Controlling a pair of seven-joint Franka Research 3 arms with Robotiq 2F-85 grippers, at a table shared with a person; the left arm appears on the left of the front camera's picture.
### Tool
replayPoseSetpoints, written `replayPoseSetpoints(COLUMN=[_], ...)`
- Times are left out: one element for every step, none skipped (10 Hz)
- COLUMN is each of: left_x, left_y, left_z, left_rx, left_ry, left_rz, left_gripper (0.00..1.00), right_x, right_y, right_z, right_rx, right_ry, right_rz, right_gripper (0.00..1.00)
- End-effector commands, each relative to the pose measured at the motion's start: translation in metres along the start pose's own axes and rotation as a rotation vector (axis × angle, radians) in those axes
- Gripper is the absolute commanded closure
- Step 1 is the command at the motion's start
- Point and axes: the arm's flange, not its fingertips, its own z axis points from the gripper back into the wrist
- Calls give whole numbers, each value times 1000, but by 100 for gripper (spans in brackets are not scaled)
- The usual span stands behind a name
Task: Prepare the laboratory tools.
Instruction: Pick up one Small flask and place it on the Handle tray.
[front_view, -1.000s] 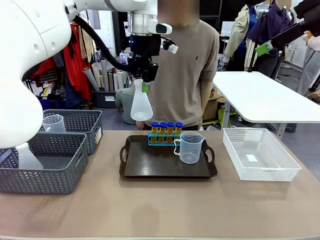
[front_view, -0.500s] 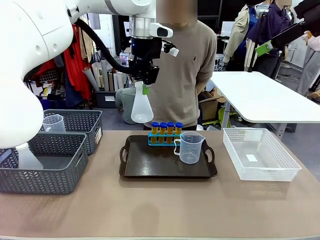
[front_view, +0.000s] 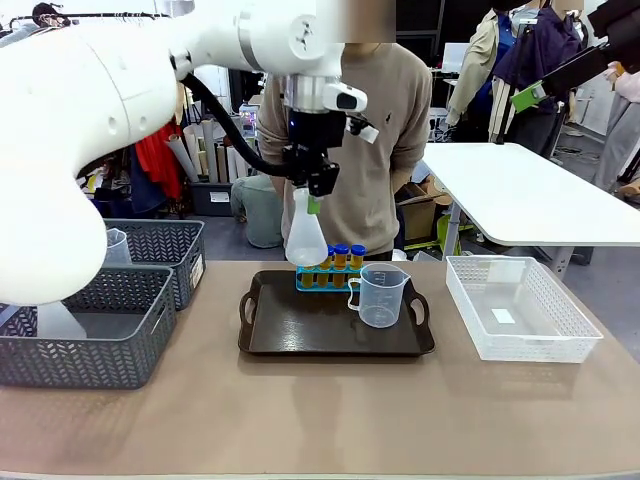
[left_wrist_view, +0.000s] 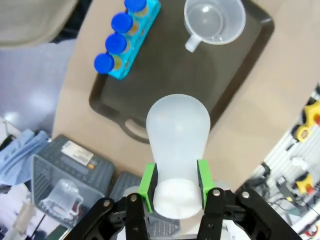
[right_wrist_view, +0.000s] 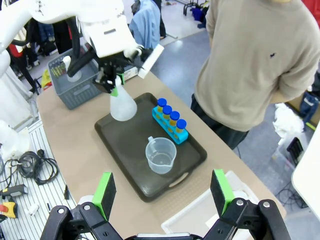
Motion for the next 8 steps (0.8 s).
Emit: replayPoseSetpoints(left_x=[-21,-22,-24,-34,-42,-46,-52,-54], left_y=[-3,-3,-4,-6,-8,-7,-9,-13], left_z=[-28,-44,-61,-73,-80,-89,-97,-106], left_rx=[84,59,49,51,44,42,64,59], left_ry=[0,5,31,79,54,107,92,64], left_rz=[-2,-30,-32,-17,-22,69,104,99], left_gripper=[100,100,100,100,100,100,100,100], right_x=[0,0,0,0,0,0,0,0], right_y=[0,0,0,0,0,0,0,0], right_z=[0,0,0,0,0,0,0,0], right_rx=[10,10,10,10,10,10,10,10], right_ry=[-14,-14,-14,-14,-14,-14,-14,-14], right_rz=[2,2,2,2,2,2,2,2], right_gripper=[0,0,0,0,0,0,0,0])
